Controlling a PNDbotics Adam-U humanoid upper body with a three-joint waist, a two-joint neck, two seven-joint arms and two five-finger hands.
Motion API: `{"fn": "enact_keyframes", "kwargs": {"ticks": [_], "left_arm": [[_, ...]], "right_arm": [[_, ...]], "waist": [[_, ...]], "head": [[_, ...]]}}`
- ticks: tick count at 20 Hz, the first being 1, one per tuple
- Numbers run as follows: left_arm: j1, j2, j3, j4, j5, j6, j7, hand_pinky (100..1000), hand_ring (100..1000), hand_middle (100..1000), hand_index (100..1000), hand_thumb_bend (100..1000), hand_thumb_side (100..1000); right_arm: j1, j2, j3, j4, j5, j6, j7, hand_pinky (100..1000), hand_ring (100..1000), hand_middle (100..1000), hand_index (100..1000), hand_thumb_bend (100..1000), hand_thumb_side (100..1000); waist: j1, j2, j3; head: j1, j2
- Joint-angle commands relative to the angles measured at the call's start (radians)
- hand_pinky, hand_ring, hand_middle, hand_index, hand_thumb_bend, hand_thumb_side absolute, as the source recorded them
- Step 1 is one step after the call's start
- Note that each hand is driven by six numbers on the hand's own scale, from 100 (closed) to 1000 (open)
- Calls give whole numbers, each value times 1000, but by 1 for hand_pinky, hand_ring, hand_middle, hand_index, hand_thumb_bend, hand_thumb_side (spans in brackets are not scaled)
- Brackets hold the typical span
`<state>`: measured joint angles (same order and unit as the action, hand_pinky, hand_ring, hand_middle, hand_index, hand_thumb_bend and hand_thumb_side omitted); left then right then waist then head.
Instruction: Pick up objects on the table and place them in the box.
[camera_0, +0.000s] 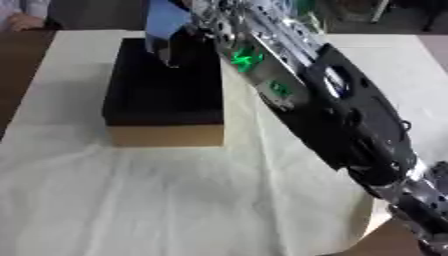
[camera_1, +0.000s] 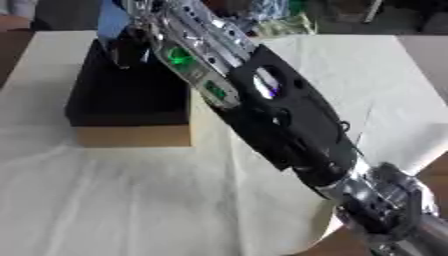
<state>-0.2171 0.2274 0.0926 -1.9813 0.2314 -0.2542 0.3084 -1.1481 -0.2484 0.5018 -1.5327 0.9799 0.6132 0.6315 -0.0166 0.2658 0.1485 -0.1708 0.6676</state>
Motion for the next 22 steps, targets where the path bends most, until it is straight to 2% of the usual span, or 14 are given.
{"fn": "enact_keyframes", "kwargs": {"ticks": [1, 4, 8, 10, 12, 13, 14, 15, 17, 22], "left_arm": [[-9, 6, 0, -19, 3, -1, -4, 937, 686, 635, 820, 100, 411], [-10, 5, -1, -19, 3, -1, -4, 937, 685, 635, 820, 100, 411], [-11, 4, -1, -19, 3, -1, -5, 936, 685, 635, 820, 100, 410], [-12, 4, -1, -19, 3, -1, -5, 936, 685, 634, 820, 100, 409], [-12, 3, -2, -19, 3, -1, -5, 936, 685, 634, 820, 100, 409], [-12, 3, -2, -19, 3, -2, -5, 936, 685, 634, 821, 100, 409], [-12, 3, -2, -19, 3, -1, -5, 936, 685, 634, 821, 100, 407], [-12, 3, -2, -19, 3, -1, -5, 936, 685, 634, 821, 100, 406], [-12, 3, -2, -19, 3, -2, -5, 936, 685, 634, 820, 100, 405], [-11, 3, -2, -19, 4, -2, -5, 936, 685, 633, 820, 100, 404]], "right_arm": [[-13, 5, 3, 13, -9, 167, 170, 835, 669, 708, 940, 100, 100], [-12, 15, 6, 36, -1, 163, 155, 863, 756, 776, 961, 100, 100], [-12, 24, 11, 66, 31, 132, 148, 931, 925, 894, 982, 100, 100], [-13, 26, 14, 81, 60, 103, 165, 965, 970, 932, 992, 210, 131], [-13, 29, 13, 95, 94, 77, 190, 990, 997, 955, 999, 266, 213], [-14, 30, 11, 101, 111, 68, 202, 992, 1000, 957, 1000, 270, 220], [-14, 31, 11, 106, 128, 60, 214, 1000, 1000, 975, 1000, 315, 276], [-14, 32, 10, 110, 146, 52, 227, 1000, 1000, 982, 1000, 324, 322], [-14, 34, 6, 109, 175, 39, 249, 1000, 1000, 987, 1000, 326, 360], [-13, 36, -5, 91, 199, 24, 274, 1000, 1000, 987, 1000, 310, 375]], "waist": [[8, -14, 3], [7, -13, 5], [7, -12, 8], [7, -11, 9], [8, -11, 8], [8, -11, 8], [8, -11, 8], [9, -11, 8], [10, -11, 9], [12, -12, 7]], "head": [[-3, -1], [-4, 0], [-6, 0], [-6, 0], [-6, -1], [-6, -1], [-6, -2], [-7, -3], [-6, -3], [-6, -4]]}}
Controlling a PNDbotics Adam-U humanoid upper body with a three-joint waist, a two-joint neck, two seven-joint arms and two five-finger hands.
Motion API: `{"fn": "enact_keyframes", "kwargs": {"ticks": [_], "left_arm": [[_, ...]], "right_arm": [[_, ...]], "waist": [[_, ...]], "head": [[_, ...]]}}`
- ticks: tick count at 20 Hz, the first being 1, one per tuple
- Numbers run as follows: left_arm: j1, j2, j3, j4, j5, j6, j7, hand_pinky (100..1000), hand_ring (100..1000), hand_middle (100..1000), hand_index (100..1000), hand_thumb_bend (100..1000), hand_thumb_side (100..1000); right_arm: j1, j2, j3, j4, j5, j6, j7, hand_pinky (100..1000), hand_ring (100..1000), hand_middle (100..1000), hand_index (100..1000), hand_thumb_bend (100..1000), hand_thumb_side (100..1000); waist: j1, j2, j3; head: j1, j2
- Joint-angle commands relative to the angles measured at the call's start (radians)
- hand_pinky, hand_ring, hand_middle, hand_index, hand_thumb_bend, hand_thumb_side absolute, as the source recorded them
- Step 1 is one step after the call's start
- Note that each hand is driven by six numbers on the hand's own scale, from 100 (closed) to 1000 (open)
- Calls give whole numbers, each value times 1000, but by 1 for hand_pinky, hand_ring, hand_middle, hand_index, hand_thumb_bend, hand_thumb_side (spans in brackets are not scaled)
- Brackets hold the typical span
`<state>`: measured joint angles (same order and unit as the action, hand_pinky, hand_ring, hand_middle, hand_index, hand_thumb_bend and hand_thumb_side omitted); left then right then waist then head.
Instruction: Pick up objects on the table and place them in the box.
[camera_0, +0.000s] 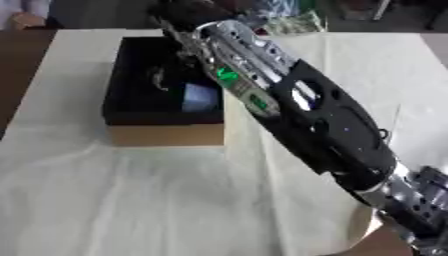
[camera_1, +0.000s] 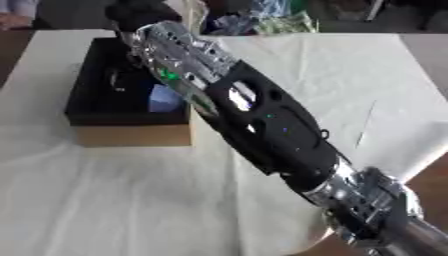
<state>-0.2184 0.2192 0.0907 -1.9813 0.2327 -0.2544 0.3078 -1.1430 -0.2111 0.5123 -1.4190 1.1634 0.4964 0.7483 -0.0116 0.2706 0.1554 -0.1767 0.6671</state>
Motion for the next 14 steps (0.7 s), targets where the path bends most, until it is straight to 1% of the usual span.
{"fn": "enact_keyframes", "kwargs": {"ticks": [1, 5, 6, 7, 8, 9, 11, 12, 13, 14], "left_arm": [[-10, 11, 0, -19, 3, -2, -4, 936, 685, 633, 820, 100, 404], [-10, 11, 0, -19, 2, -2, -4, 935, 684, 633, 820, 100, 403], [-9, 11, 1, -19, 2, -2, -3, 935, 684, 633, 820, 100, 404], [-9, 11, 1, -19, 2, -2, -3, 935, 684, 633, 820, 100, 404], [-9, 11, 2, -19, 1, -2, -2, 935, 684, 632, 820, 100, 404], [-8, 11, 2, -19, 1, -3, -1, 935, 684, 632, 820, 100, 404], [-7, 12, 4, -19, 0, -4, 1, 935, 684, 632, 820, 100, 404], [-7, 13, 5, -19, -1, -4, 2, 934, 684, 632, 820, 100, 404], [-7, 13, 6, -19, -2, -4, 3, 934, 684, 632, 820, 100, 404], [-6, 13, 6, -19, -3, -5, 5, 935, 684, 632, 819, 100, 404]], "right_arm": [[-19, -1, -19, -27, 16, 141, 158, 1000, 1000, 987, 1000, 303, 373], [-21, -7, -36, -57, 20, 143, 156, 1000, 1000, 983, 1000, 267, 365], [-21, -10, -44, -72, 20, 145, 152, 1000, 1000, 979, 1000, 225, 356], [-19, -14, -52, -89, 18, 149, 148, 1000, 1000, 978, 1000, 219, 354], [-19, -20, -62, -110, 16, 154, 140, 1000, 1000, 968, 1000, 126, 333], [-17, -30, -74, -135, 15, 162, 130, 999, 994, 961, 1000, 100, 316], [-12, -54, -100, -197, 13, 180, 105, 985, 972, 943, 996, 100, 310], [-7, -72, -116, -239, 10, 195, 88, 967, 945, 916, 971, 100, 269], [0, -91, -130, -284, 5, 213, 73, 961, 937, 907, 963, 100, 255], [7, -110, -144, -329, -1, 230, 59, 948, 913, 883, 930, 100, 215]], "waist": [[7, -17, 0], [8, -18, -2], [8, -19, -3], [8, -19, -3], [9, -20, -4], [9, -20, -5], [10, -21, -9], [10, -21, -12], [10, -21, -14], [10, -21, -17]], "head": [[0, -4], [1, -4], [2, -4], [3, -3], [5, -3], [6, -2], [11, -2], [14, -1], [17, 0], [20, 2]]}}
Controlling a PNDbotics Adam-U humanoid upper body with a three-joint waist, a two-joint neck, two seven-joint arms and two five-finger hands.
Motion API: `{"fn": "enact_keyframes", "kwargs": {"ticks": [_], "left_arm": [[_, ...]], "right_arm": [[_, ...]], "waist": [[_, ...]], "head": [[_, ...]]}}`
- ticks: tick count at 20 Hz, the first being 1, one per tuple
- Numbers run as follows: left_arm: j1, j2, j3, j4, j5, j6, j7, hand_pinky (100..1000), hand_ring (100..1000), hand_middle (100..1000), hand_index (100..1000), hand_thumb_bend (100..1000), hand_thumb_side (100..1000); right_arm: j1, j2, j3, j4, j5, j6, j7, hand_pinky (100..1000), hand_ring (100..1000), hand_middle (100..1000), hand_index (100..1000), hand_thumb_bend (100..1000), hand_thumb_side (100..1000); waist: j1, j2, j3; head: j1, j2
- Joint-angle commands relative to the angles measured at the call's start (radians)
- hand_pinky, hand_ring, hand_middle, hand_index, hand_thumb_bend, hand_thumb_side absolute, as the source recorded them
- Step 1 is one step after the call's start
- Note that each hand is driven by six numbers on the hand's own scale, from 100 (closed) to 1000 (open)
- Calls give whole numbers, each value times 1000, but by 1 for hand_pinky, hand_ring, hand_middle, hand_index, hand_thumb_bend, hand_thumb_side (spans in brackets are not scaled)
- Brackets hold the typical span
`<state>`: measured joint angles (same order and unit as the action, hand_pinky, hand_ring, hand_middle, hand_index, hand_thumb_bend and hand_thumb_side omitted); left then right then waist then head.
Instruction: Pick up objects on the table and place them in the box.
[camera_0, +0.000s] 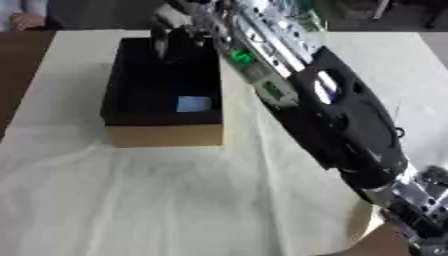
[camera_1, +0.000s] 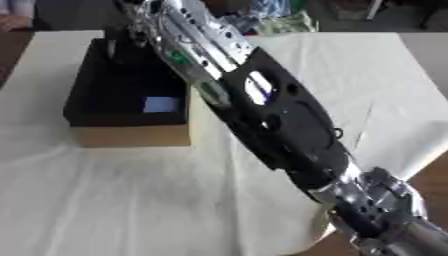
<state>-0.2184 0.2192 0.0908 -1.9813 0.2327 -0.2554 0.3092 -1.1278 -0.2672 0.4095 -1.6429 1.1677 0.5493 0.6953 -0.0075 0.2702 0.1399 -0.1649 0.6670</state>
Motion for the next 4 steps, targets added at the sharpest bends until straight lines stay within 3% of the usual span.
{"fn": "enact_keyframes", "kwargs": {"ticks": [1, 4], "left_arm": [[-6, 14, 7, -19, -4, -4, 4, 935, 684, 632, 819, 100, 404], [-4, 15, 10, -19, -7, -5, 8, 934, 684, 632, 820, 100, 403]], "right_arm": [[1, -76, -55, -155, -14, 192, 100, 946, 909, 879, 922, 100, 208], [32, -143, -96, -302, -57, 223, 75, 922, 866, 843, 888, 100, 183]], "waist": [[7, -21, -5], [9, -22, -12]], "head": [[12, 3], [23, 5]]}}
